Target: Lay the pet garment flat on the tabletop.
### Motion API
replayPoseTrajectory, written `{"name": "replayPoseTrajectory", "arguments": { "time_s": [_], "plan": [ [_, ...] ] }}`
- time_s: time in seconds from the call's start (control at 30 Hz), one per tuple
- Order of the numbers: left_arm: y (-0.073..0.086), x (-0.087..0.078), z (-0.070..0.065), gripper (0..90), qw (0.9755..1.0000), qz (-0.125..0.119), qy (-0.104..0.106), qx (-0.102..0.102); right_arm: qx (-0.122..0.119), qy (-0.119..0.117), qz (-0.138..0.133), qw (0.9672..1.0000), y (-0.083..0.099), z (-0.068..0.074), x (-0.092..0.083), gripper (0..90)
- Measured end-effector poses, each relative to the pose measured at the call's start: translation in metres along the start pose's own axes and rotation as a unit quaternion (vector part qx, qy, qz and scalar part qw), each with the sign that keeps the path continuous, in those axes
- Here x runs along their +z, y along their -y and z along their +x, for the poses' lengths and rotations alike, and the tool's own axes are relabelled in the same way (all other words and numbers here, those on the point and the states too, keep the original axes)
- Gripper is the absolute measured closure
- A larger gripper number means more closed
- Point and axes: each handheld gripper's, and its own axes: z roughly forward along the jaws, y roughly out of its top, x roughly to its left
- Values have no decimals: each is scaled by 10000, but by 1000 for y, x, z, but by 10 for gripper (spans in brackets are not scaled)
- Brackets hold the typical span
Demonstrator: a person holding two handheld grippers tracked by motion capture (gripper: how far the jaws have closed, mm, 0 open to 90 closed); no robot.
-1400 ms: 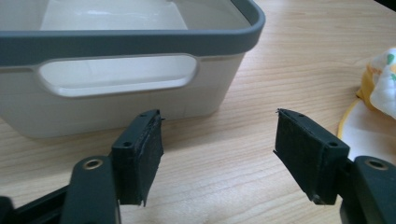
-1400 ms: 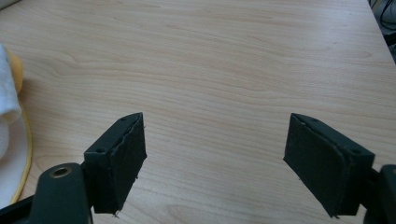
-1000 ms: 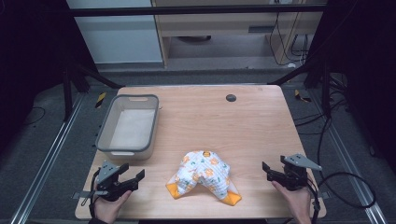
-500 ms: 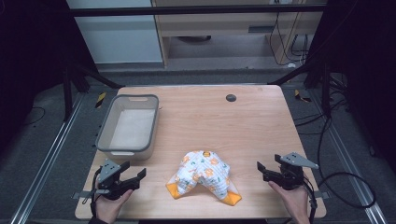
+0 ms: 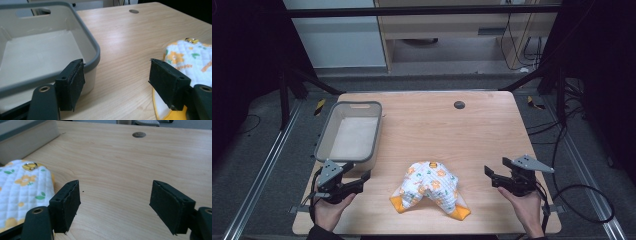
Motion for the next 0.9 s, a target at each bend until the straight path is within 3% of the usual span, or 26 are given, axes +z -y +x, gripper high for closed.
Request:
{"name": "replayPoseTrajectory", "arguments": {
  "time_s": [0.33, 0.5, 0.7, 0.9],
  "plan": [
    [-31, 12, -12, 285, 9997, -194, 176, 30, -39, -207, -151, 9997, -31, 7, 4, 254],
    [-44, 28, -24, 292, 9993, -172, 334, 25, -86, -381, -181, 9991, -42, 17, 13, 263],
    [-47, 45, -33, 310, 9988, -47, 483, -27, -163, -572, -103, 9982, -39, 26, 25, 282],
    [-44, 59, -41, 323, 9982, 166, 577, -8, -277, -664, 147, 9973, -33, 31, 33, 298]
  ]
}}
